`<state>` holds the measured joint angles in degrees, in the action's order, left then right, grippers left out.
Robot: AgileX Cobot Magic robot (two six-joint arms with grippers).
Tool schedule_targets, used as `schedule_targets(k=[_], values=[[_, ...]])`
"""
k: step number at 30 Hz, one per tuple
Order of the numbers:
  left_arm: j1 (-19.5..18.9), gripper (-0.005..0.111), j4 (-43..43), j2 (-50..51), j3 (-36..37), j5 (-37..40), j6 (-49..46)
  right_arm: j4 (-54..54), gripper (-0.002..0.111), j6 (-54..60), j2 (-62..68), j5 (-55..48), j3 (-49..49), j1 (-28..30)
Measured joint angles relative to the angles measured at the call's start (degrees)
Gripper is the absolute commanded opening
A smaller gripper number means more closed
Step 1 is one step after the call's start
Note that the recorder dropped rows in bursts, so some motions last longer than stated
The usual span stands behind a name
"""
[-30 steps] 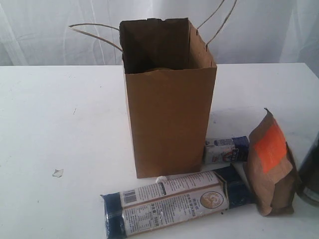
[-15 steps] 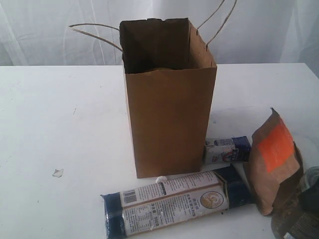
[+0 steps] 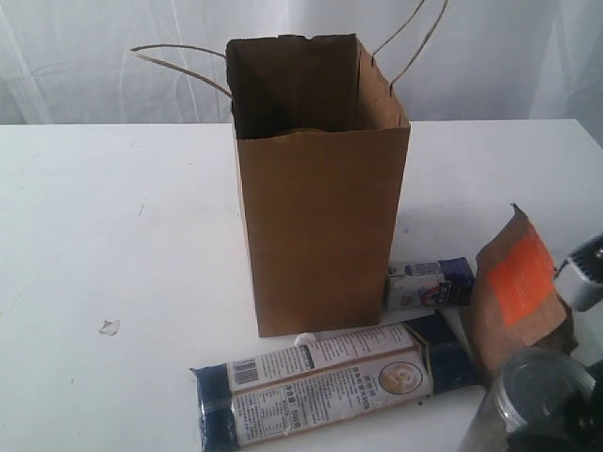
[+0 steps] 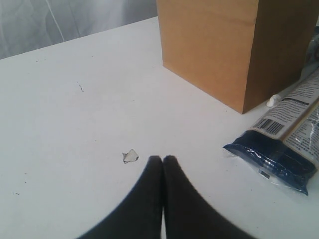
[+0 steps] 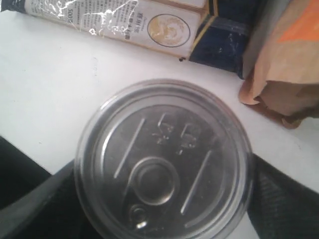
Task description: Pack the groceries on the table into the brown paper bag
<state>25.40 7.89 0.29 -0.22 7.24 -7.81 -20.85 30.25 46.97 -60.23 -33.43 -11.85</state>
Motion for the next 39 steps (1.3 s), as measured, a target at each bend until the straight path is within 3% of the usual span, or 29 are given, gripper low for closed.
schedule_targets(k=[14, 26, 28, 34, 39], values=[[0.0, 0.0, 0.0, 0.0, 0.0, 0.0, 0.0, 4.4, 0.024, 0.6, 9.9, 11.3, 0.0, -16.2], [0.0, 0.0, 0.0, 0.0, 0.0, 0.0, 0.0, 4.1, 0.027, 0.7, 11.5, 15.7, 3.6, -20.2], [0.0, 0.0, 0.0, 0.0, 0.0, 0.0, 0.0, 3.7, 0.035, 0.7, 11.5, 16.4, 4.0, -20.2], [0.0, 0.0, 0.0, 0.0, 0.0, 0.0, 0.0, 3.2, 0.075, 0.7, 11.5, 16.9, 4.0, -20.2], [0.0, 0.0, 0.0, 0.0, 0.0, 0.0, 0.0, 2.5, 0.084, -0.6, 11.5, 16.7, 4.4, -20.2]])
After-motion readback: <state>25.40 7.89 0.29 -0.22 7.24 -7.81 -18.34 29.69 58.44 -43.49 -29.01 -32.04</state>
